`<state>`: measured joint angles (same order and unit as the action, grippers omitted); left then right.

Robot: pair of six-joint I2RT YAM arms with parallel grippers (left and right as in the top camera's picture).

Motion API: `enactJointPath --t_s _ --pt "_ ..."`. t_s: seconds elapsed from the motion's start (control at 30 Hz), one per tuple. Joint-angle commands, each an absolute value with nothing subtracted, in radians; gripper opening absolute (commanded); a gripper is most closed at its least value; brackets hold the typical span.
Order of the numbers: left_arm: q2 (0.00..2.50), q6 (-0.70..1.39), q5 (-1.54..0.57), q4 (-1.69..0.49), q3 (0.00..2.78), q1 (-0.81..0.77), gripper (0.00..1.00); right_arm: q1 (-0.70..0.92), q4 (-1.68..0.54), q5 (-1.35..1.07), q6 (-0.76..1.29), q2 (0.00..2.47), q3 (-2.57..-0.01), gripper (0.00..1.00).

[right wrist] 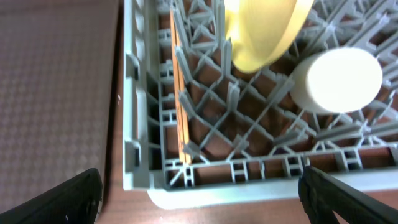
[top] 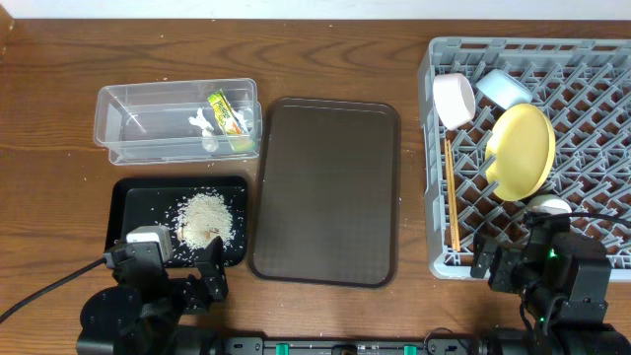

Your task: Sort waste into correct bins and load items into the dishwasher rack

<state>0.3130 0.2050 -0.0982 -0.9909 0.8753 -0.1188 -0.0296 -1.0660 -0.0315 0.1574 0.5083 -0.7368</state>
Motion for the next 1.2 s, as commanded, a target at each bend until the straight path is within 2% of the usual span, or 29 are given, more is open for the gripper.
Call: enactJointPath --t_s 0.0,0.27,0.5,0.93,1.1,1.17 --pt "0.311 0.199 -0.094 -0.993 0.868 -0.122 0.93 -0.013 -1.082 -0.023 0.171 0.504 -0.729 0.99" --pt "0.311 0.199 -0.094 -0.993 0.868 -0.122 0.93 -0.012 -1.067 -0.004 0.151 0.503 -0.729 0.99" --pt "0.311 0.199 -0.094 -0.993 0.868 -0.122 0.93 0.015 -0.778 -0.008 -0.010 0.407 -0.655 0.99" --pt "0.311 0.199 -0.094 -0.993 0.868 -0.122 0.93 0.081 -0.099 -0.020 -0.008 0.041 -0.122 0.99" --pt "0.311 0.199 -0.094 -0.993 0.868 -0.122 0.94 0.083 0.017 -0.019 -0.009 0.005 -0.004 0.99" --pt "0.311 0.199 -0.094 -0.993 0.868 -0.122 0.93 0.084 -0.077 -0.028 -0.008 0.005 -0.006 0.99"
